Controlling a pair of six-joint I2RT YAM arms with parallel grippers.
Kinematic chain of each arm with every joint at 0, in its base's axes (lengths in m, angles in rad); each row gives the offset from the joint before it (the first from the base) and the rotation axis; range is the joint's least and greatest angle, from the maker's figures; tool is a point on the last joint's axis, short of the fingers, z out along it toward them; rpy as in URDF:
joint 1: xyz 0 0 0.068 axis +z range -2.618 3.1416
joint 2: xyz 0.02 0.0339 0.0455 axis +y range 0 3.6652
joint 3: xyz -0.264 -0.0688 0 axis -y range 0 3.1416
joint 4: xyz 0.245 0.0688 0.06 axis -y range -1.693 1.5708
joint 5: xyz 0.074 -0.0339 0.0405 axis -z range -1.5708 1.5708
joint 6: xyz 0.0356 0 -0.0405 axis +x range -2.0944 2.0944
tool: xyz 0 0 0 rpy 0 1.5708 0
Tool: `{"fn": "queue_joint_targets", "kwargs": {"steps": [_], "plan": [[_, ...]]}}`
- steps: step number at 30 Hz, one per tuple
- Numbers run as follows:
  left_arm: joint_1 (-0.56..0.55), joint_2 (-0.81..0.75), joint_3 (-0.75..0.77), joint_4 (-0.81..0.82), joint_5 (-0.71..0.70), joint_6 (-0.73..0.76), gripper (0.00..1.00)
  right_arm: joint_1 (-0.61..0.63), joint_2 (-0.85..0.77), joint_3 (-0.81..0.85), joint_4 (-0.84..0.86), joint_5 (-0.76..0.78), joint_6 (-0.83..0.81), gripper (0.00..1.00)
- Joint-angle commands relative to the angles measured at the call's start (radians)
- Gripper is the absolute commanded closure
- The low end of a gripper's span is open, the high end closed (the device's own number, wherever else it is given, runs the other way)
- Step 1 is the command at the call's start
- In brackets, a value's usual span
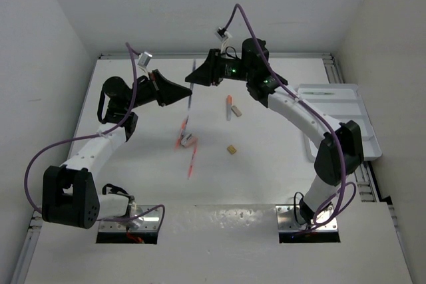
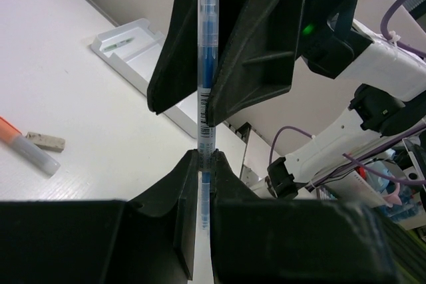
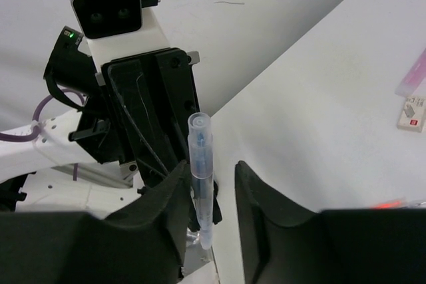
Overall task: Sort the stationery into containers
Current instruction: Place the pen in the storage box.
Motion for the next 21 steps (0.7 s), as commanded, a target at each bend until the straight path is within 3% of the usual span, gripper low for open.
{"fn": "queue_joint_targets", "kwargs": {"steps": [1, 5, 8, 11, 15, 16, 17, 20, 21], "plan": [[-0.002, -0.033, 0.019, 0.030, 0.014, 0.017, 1.00, -0.017, -0.015, 0.012, 0.022, -0.004, -0.008, 0.65], [-0.002, -0.028, 0.020, 0.025, 0.014, 0.023, 1.00, -0.025, -0.026, -0.002, 0.014, -0.014, -0.019, 0.56], [0.000, -0.025, 0.019, 0.024, 0.011, 0.025, 1.00, -0.025, -0.027, -0.003, 0.014, -0.022, -0.021, 0.56], [-0.002, -0.025, 0.020, 0.025, 0.013, 0.025, 1.00, -0.025, -0.027, -0.005, 0.026, -0.028, -0.021, 0.66], [0.000, -0.025, 0.026, -0.005, 0.014, 0.045, 1.00, -0.025, -0.027, -0.007, 0.032, -0.039, -0.030, 0.89], [0.000, -0.023, 0.039, -0.030, 0.010, 0.062, 0.95, -0.025, -0.029, -0.004, 0.026, -0.039, -0.036, 1.00], [-0.002, -0.023, 0.052, -0.068, 0.004, 0.085, 0.74, -0.023, -0.030, 0.001, 0.006, -0.039, -0.059, 1.00], [0.017, -0.011, 0.121, -0.319, -0.012, 0.256, 0.45, -0.039, -0.045, 0.036, -0.136, -0.039, -0.212, 1.00], [0.024, -0.010, 0.140, -0.370, -0.013, 0.295, 0.43, -0.057, -0.050, 0.065, -0.191, -0.037, -0.376, 1.00]]}}
